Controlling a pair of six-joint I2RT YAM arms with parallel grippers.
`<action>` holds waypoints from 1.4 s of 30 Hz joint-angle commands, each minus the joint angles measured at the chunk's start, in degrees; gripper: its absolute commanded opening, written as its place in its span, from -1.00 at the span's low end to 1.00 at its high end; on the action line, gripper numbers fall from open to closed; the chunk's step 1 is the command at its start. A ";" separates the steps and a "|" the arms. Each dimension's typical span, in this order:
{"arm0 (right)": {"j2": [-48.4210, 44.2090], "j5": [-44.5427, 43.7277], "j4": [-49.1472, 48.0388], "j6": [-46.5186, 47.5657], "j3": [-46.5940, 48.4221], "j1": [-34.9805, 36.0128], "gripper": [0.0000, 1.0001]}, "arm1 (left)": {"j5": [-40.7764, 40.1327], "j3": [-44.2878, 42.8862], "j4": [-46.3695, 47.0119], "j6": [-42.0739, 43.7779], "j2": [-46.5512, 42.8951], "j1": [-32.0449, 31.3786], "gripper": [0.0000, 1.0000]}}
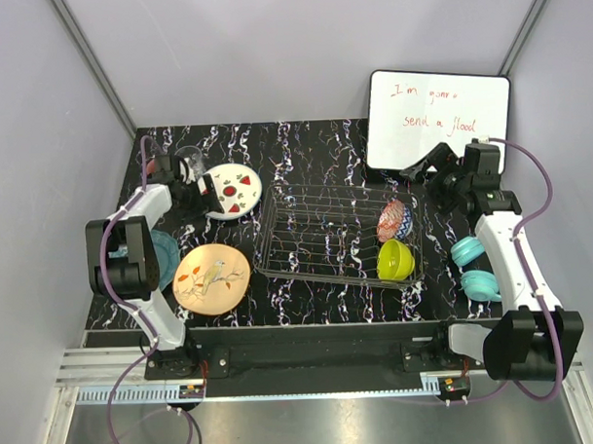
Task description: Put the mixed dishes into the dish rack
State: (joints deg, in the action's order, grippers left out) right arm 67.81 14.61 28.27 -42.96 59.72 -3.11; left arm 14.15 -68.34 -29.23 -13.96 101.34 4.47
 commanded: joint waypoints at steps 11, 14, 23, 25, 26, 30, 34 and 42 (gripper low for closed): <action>1.71 4.11 -4.89 -1.16 6.28 0.04 0.99 | -7.65 -1.72 11.83 -0.55 2.28 -2.10 0.91; 1.45 3.76 -4.81 -1.16 5.93 0.04 0.99 | -8.61 -0.13 11.92 0.15 2.28 -2.45 0.90; 1.80 4.11 -5.07 -0.99 5.14 0.04 1.00 | -7.04 1.36 14.20 -0.63 3.78 -3.24 0.33; 1.62 4.20 -5.15 -1.16 4.53 0.04 0.99 | -7.82 1.10 13.77 -0.72 3.87 -3.68 0.27; 1.45 4.28 -5.16 -1.16 4.26 0.04 0.99 | -8.00 1.10 13.68 -0.72 3.87 -4.11 0.27; 1.01 4.28 -5.33 -1.07 3.30 -0.05 1.00 | -8.88 1.01 12.27 -0.63 4.22 -5.87 0.27; 1.01 4.55 -5.24 -0.81 3.03 0.04 0.99 | -10.45 0.31 10.78 -0.46 4.74 -7.36 0.26; 0.57 4.11 -4.98 -0.46 2.77 -0.05 0.99 | -10.29 0.31 8.94 0.86 5.71 -11.06 -0.27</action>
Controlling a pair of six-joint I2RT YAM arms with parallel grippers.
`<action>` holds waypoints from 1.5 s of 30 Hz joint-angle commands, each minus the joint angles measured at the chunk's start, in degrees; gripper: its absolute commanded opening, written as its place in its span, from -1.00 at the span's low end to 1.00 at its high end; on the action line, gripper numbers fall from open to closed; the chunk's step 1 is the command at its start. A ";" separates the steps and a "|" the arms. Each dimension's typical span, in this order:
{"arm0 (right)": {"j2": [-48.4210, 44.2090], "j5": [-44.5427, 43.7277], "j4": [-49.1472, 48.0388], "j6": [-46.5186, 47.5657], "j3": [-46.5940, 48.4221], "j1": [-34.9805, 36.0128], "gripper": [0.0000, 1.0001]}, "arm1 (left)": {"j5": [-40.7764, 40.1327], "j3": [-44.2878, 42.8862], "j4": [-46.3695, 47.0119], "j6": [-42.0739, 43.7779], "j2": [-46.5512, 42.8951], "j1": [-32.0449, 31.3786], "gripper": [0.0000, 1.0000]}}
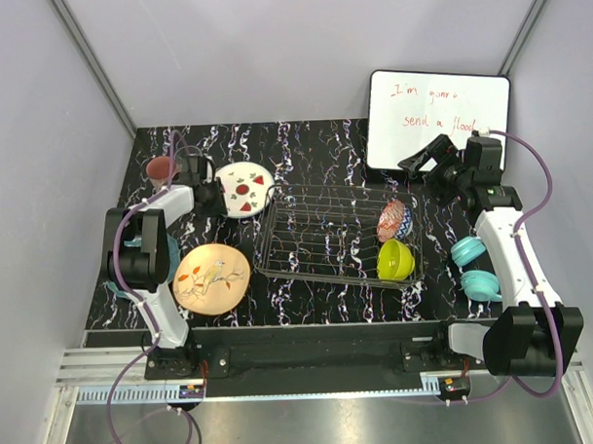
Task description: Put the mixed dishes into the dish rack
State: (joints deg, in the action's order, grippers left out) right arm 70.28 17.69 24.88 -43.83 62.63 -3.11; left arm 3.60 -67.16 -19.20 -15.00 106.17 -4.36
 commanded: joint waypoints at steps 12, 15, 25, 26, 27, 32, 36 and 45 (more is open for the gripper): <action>-1.11 1.12 -1.15 0.77 0.48 -0.05 0.99 | 1.33 -3.06 -5.14 4.28 2.99 -2.67 -0.78; -0.67 1.38 -1.59 0.86 -0.14 -0.05 0.99 | 2.28 -6.22 -6.11 3.67 3.95 -2.41 -0.95; 18.62 10.87 -16.01 -1.70 5.11 5.20 0.99 | 13.71 -23.88 -10.94 2.96 11.77 -2.14 -1.00; 20.75 10.70 -16.01 -1.00 8.96 7.83 0.99 | 14.07 -26.51 -11.47 3.22 12.65 -2.23 -1.00; 22.69 10.78 -15.92 0.05 11.17 9.08 1.00 | 14.59 -28.01 -11.99 3.58 14.49 -2.41 -1.00; 35.26 10.34 -15.66 0.86 24.89 13.31 0.99 | 15.83 -35.14 -13.84 3.58 18.81 -2.41 -1.00; 45.80 11.48 -13.82 1.03 34.21 14.54 1.00 | 16.44 -36.91 -14.20 3.32 21.00 -2.41 -1.00; 67.24 13.42 -3.80 5.42 53.72 16.82 0.99 | 15.04 -35.59 -14.81 5.07 20.22 -2.06 -0.18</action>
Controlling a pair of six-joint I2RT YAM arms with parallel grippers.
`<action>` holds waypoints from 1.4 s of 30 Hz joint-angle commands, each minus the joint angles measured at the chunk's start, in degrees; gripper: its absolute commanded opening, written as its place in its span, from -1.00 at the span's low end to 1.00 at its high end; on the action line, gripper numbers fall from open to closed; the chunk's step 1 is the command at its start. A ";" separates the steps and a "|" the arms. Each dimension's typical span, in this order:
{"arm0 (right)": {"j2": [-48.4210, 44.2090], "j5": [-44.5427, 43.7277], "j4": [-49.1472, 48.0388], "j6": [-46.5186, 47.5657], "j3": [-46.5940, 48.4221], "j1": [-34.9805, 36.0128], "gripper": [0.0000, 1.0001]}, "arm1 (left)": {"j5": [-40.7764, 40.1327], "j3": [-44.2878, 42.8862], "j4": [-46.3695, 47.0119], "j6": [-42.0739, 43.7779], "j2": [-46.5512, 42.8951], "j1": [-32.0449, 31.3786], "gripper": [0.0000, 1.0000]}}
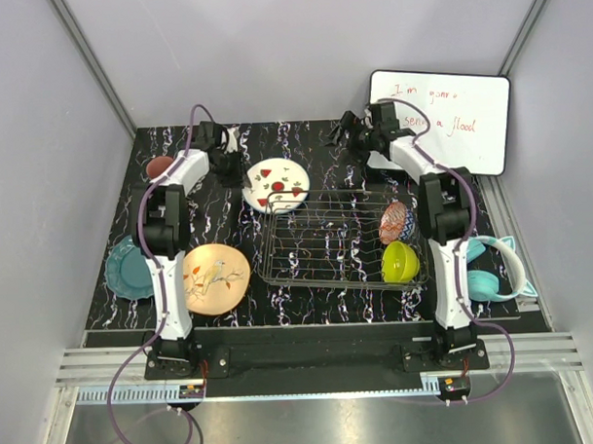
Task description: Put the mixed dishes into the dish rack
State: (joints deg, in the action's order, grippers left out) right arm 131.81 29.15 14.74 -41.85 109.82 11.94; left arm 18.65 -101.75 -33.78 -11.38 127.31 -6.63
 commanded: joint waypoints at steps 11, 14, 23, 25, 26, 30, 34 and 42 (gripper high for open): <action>11.19 2.32 12.15 5.98 14.37 4.40 0.99 | -1.00 -3.36 -1.46 1.27 -0.74 2.23 0.26; 11.89 2.14 13.47 6.51 15.95 5.19 0.99 | 1.81 -4.59 -1.90 0.31 -1.79 3.03 0.26; 12.33 1.79 14.96 5.90 19.20 6.34 0.99 | 2.63 -0.65 0.03 -4.01 -9.87 3.82 0.11; 12.77 1.88 14.88 5.64 19.73 6.60 1.00 | 1.04 1.73 0.56 -3.04 -10.15 3.91 0.12; 13.12 1.88 14.88 5.46 19.90 6.77 0.99 | -0.53 2.26 0.38 -2.17 -9.71 3.91 0.12; 14.09 1.97 15.05 5.02 20.96 7.57 0.99 | -1.96 4.72 0.12 -0.93 -8.22 4.17 0.12; 15.14 1.97 15.05 4.23 21.31 8.36 0.99 | -3.62 4.29 0.29 0.21 -5.32 4.17 0.12; 17.52 2.14 15.05 3.18 22.72 10.11 0.99 | -3.19 0.95 -0.15 0.48 -0.84 3.56 0.11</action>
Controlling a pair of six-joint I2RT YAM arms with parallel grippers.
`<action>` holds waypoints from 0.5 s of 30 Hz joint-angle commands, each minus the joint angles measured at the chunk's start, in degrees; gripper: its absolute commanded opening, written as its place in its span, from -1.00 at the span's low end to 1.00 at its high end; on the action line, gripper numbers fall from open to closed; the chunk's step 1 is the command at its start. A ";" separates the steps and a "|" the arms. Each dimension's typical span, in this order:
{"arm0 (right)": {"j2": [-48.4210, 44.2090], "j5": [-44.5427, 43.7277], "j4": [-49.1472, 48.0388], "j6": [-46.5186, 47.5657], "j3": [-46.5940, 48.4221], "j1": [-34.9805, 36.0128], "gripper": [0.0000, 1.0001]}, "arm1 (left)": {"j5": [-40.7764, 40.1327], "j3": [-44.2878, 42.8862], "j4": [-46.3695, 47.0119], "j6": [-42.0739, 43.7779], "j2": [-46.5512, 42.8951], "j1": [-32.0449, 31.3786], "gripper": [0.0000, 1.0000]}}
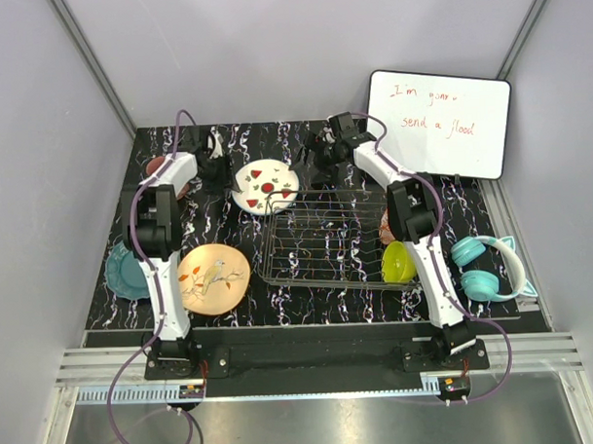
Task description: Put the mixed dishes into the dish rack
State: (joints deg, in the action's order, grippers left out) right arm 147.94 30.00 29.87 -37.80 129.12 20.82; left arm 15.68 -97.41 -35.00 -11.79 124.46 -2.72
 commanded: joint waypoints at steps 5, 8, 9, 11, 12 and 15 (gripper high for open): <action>2.88 1.47 0.28 -1.13 4.91 1.86 0.99 | 0.92 -6.30 0.90 0.63 5.43 -1.58 0.11; 3.41 1.73 0.54 -1.40 5.09 1.86 0.99 | 2.16 -7.71 0.81 -0.07 7.46 -2.55 0.11; 3.67 2.08 0.54 -1.40 5.00 1.86 0.99 | 2.94 -8.23 0.64 -0.33 8.42 -3.07 0.10; 4.29 2.34 0.54 -1.66 5.26 1.86 0.99 | 3.91 -9.73 0.38 -0.95 9.65 -3.43 0.10; 4.55 2.78 0.46 -1.84 5.35 1.86 0.99 | 4.79 -10.26 0.29 -1.56 10.09 -3.78 0.09; 5.95 4.01 0.10 -2.62 5.35 1.94 0.99 | 5.41 -12.01 0.11 -1.57 11.15 -5.18 0.08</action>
State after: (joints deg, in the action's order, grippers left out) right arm 150.98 32.29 29.47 -39.57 133.08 22.02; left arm 17.98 -107.02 -34.59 -12.53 132.57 -5.91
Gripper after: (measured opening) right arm 0.994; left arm 0.547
